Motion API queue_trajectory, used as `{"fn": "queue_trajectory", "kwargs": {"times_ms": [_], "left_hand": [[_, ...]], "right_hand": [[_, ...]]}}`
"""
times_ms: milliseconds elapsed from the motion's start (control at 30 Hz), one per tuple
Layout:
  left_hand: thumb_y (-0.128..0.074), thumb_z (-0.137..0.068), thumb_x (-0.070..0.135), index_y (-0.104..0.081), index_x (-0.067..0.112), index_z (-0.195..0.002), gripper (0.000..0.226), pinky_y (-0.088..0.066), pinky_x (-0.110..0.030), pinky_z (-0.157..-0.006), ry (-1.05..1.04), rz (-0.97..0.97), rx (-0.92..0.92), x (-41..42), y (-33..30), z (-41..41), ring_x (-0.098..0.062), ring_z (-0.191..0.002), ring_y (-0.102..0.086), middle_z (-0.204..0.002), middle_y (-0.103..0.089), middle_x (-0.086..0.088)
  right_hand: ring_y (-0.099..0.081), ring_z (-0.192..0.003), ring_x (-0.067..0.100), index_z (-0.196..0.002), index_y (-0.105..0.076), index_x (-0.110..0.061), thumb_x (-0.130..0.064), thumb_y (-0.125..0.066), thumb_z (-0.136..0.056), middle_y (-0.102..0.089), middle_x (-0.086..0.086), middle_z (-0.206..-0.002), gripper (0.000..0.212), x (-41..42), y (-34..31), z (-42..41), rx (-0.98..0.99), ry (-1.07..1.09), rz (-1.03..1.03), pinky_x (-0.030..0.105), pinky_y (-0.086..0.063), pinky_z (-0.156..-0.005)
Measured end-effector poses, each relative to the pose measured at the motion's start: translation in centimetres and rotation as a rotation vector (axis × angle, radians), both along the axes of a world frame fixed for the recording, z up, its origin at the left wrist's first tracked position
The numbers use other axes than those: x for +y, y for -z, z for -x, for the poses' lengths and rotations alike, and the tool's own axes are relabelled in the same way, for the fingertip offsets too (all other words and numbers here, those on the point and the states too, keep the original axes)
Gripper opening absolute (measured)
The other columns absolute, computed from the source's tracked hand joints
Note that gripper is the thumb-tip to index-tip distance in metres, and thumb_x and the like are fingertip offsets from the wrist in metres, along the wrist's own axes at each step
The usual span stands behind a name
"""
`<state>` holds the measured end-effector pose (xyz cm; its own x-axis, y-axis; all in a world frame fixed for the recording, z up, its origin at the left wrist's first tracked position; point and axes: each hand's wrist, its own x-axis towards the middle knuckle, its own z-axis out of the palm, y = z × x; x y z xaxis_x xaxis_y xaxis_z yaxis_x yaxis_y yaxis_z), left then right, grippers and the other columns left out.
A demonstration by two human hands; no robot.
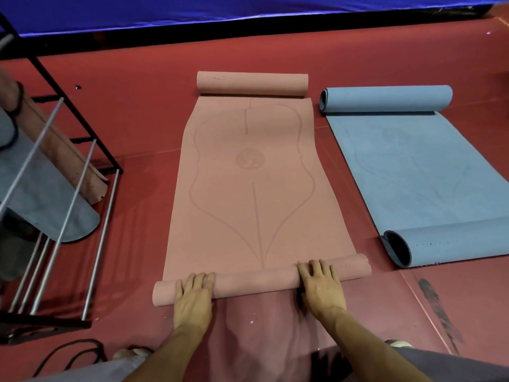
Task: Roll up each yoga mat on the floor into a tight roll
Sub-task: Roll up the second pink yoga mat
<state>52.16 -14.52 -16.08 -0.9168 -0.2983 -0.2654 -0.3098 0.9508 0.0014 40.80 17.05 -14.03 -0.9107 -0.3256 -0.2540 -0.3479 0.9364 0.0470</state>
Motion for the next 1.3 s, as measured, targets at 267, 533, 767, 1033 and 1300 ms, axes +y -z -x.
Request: {"fn": "queue_trajectory", "kwargs": {"times_ms": [267, 533, 767, 1033, 1300], "left_hand": [[-0.081, -0.080, 0.029, -0.046, 0.039, -0.143, 0.073, -0.031, -0.040, -0.096, 0.040, 0.003, -0.147, -1.1, -2.8, 2.7, -0.018, -0.127, -0.051, -0.134, -0.060, 0.012], [-0.068, -0.088, 0.041, -0.059, 0.042, -0.133, 0.045, -0.034, -0.043, -0.098, 0.083, -0.138, -0.381, -0.9, -4.3, 3.6, -0.020, -0.127, -0.057, -0.130, -0.066, 0.010], [-0.074, -0.083, 0.050, -0.054, 0.054, -0.135, 0.056, -0.035, -0.043, -0.094, 0.024, -0.270, -0.333, -0.4, -4.1, 1.7, -0.016, -0.128, -0.056, -0.130, -0.063, 0.019], [-0.082, -0.077, 0.044, -0.049, 0.042, -0.114, 0.049, -0.036, -0.034, -0.087, -0.070, -0.270, -0.029, 0.5, -3.9, 1.4, -0.011, -0.115, -0.048, -0.110, -0.049, 0.018], [-0.069, -0.087, 0.032, -0.067, 0.043, -0.126, 0.041, -0.040, -0.034, -0.096, -0.057, -0.183, -0.072, 0.8, -4.9, 2.9, -0.019, -0.123, -0.049, -0.122, -0.057, 0.010]], "right_hand": [[-0.061, -0.093, 0.034, -0.097, -0.064, -0.014, -0.002, -0.069, -0.075, -0.066, 0.008, -0.093, 0.025, -0.5, 0.1, 1.8, 0.038, 0.003, -0.036, 0.049, -0.052, -0.088], [-0.052, -0.129, 0.028, -0.135, -0.050, -0.018, -0.012, -0.051, -0.098, -0.056, 0.003, -0.134, 0.038, 1.7, -1.7, 2.3, -0.097, -0.097, -0.103, 0.042, -0.034, -0.114], [-0.044, -0.124, 0.036, -0.139, -0.054, -0.020, -0.012, -0.054, -0.096, -0.046, 0.012, -0.137, 0.044, 2.4, -2.1, 1.0, -0.076, -0.063, -0.161, 0.045, -0.037, -0.109], [-0.054, -0.118, 0.028, -0.126, -0.051, -0.018, -0.011, -0.049, -0.098, -0.059, 0.004, -0.126, 0.029, 1.5, -2.5, 2.8, -0.072, -0.010, -0.044, 0.039, -0.046, -0.098], [-0.052, -0.101, 0.027, -0.116, -0.068, -0.026, -0.022, -0.062, -0.095, -0.056, 0.005, -0.110, 0.023, 1.0, -1.0, 2.9, 0.049, 0.070, 0.045, 0.037, -0.050, -0.084]]}}
